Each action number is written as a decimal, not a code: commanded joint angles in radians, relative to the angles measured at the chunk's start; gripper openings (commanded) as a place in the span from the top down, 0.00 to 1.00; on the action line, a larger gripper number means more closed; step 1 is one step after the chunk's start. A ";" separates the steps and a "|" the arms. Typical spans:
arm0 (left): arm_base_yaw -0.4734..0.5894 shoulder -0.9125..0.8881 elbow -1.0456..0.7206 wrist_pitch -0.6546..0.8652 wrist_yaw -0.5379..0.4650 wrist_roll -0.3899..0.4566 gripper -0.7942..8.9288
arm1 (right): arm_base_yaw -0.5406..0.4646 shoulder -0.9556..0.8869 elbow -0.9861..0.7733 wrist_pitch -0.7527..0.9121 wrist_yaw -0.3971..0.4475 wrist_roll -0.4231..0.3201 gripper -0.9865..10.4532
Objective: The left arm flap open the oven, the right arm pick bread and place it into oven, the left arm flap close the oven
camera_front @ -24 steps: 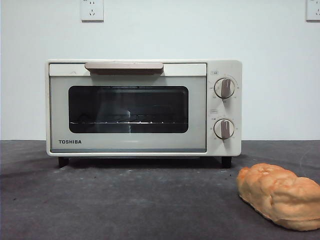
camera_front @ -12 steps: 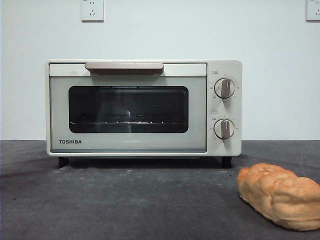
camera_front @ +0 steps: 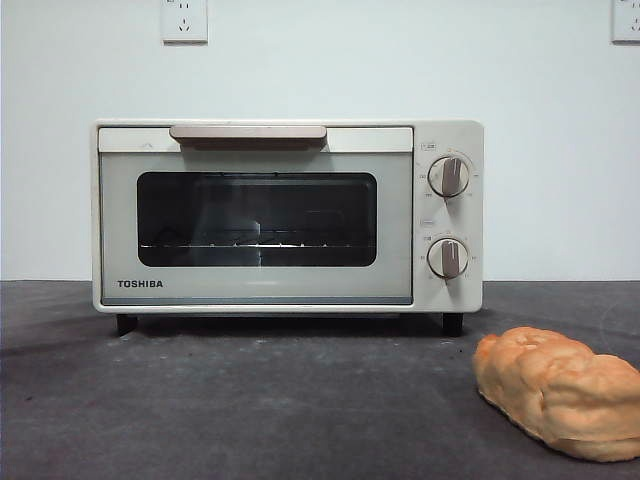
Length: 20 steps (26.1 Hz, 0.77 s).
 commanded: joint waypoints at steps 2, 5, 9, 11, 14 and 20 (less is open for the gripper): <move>-0.002 0.006 0.024 0.008 0.005 0.008 0.90 | 0.051 0.058 0.001 0.045 0.005 0.057 0.52; -0.002 0.006 0.024 0.008 0.005 0.008 0.90 | 0.108 0.096 -0.039 0.124 0.045 0.108 0.52; -0.002 0.006 0.024 0.008 0.005 0.009 0.90 | 0.203 0.131 -0.120 0.246 0.127 0.180 0.52; -0.002 0.006 0.024 0.008 0.005 0.009 0.90 | 0.253 0.146 -0.167 0.314 0.182 0.217 0.52; -0.002 0.006 0.024 0.008 0.005 0.009 0.90 | 0.319 0.172 -0.232 0.405 0.239 0.272 0.52; -0.002 0.006 0.024 0.007 0.005 0.008 0.90 | 0.454 0.267 -0.349 0.571 0.437 0.355 0.52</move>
